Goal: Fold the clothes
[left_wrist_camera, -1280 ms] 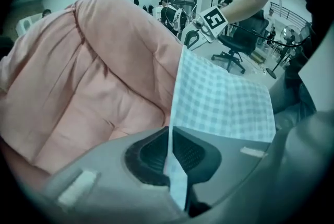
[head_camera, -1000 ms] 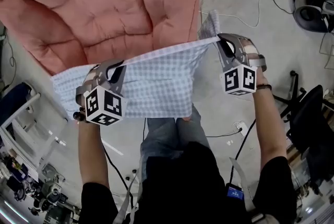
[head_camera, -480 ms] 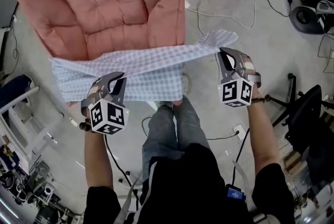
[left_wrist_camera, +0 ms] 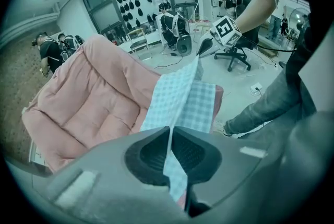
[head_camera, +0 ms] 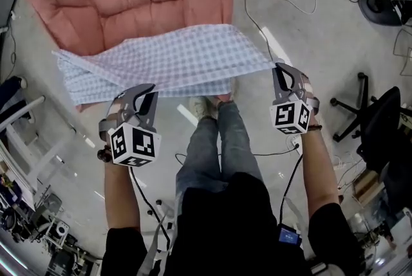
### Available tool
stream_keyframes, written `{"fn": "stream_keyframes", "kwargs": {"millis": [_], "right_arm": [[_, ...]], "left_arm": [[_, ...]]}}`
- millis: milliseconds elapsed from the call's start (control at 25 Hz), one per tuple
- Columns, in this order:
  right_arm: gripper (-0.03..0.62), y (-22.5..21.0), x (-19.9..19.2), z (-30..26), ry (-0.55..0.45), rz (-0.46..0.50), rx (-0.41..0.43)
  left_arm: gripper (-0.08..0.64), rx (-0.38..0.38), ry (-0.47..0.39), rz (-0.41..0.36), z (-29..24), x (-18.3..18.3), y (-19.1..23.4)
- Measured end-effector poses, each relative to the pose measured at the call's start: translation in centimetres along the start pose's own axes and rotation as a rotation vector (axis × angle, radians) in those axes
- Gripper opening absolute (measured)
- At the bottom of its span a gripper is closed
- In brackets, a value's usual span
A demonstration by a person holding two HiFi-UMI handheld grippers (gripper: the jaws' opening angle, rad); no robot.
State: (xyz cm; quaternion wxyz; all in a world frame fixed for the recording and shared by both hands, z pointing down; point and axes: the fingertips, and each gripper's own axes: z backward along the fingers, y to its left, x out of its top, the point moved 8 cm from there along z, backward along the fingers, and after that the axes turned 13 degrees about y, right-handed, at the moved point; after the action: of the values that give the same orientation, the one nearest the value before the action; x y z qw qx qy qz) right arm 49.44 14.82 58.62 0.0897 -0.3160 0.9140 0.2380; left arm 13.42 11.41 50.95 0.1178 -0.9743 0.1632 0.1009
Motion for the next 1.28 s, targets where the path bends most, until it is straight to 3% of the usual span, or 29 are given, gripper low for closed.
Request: {"fn": "stream_keyframes", "kwargs": {"millis": [320, 640, 880, 1080, 1280], "right_arm": [[0.011, 5.3, -0.9, -2.1, 0.054, -0.07, 0.037], [0.011, 8.6, -1.6, -2.8, 0.097, -0.056, 0.076], [0.005, 8.8, -3.4, -3.1, 0.14, -0.113, 0.104], [0.006, 8.8, -2.0, -2.8, 0.111, -0.113, 0.1], [0.03, 8.3, -0.4, -1.9, 0.062, -0.094, 0.093]], "left_arm": [[0.014, -0.048, 0.016, 0.005, -1.8, -3.1, -3.9], [0.014, -0.102, -0.028, 0.085, -3.2, -4.9, -4.0], [0.015, -0.11, -0.017, 0.037, -3.3, -5.1, -5.2], [0.023, -0.15, -0.02, 0.086, -4.9, -6.0, -6.3], [0.183, -0.165, -0.033, 0.105, -5.1, -5.8, -6.5]]}}
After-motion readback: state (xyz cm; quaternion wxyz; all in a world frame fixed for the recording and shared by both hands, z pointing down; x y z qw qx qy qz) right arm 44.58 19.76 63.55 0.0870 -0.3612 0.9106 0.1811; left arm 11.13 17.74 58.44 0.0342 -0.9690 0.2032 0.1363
